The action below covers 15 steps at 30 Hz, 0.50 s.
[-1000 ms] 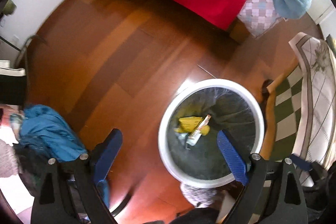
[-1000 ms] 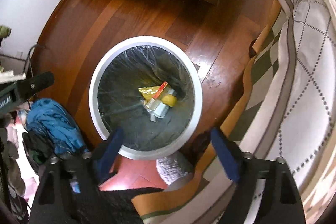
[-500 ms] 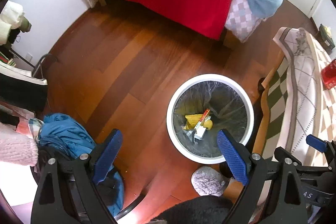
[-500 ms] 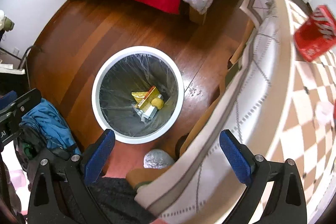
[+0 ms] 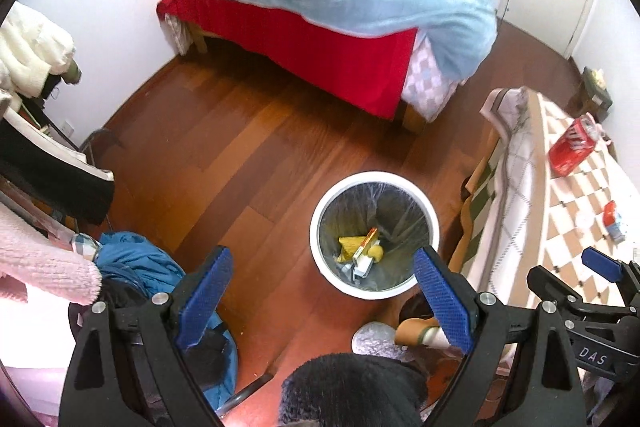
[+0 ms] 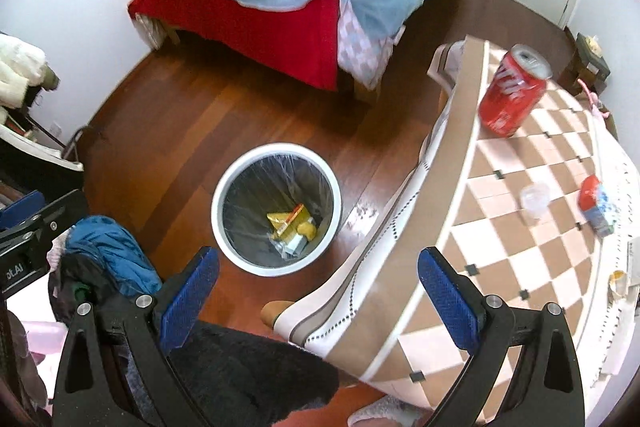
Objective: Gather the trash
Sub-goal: 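Move both tools back toward the table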
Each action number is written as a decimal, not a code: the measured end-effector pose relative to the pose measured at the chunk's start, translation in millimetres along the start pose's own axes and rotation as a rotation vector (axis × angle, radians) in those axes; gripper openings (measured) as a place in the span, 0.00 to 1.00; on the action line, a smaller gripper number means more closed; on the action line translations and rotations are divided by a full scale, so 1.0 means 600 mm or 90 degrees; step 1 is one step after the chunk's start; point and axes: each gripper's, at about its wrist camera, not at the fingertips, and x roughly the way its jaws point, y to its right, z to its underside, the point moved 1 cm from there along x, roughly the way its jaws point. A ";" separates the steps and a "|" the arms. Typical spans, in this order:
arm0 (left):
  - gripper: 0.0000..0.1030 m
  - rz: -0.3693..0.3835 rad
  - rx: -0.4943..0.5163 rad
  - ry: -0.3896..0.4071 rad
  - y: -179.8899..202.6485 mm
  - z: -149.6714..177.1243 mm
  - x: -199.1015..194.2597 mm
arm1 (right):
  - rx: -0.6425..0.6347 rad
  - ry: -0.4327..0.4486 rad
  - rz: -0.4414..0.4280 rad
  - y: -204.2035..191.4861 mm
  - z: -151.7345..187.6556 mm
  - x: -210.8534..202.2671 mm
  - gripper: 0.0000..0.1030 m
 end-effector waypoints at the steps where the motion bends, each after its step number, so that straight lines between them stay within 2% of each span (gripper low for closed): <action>1: 0.90 0.002 0.001 0.007 0.002 0.001 -0.014 | 0.003 0.008 -0.007 0.001 0.003 -0.014 0.98; 5: 0.90 0.011 -0.001 0.026 0.012 0.006 -0.067 | 0.030 0.042 -0.039 0.014 0.019 -0.075 0.98; 9: 0.90 0.014 0.007 0.050 0.041 0.009 -0.114 | 0.098 0.069 -0.088 0.056 0.043 -0.132 0.98; 12: 0.90 0.022 0.037 0.073 0.091 0.017 -0.134 | 0.166 0.086 -0.088 0.124 0.072 -0.168 0.98; 15: 0.90 0.059 0.067 0.060 0.169 0.031 -0.125 | 0.240 0.090 -0.061 0.212 0.106 -0.190 0.98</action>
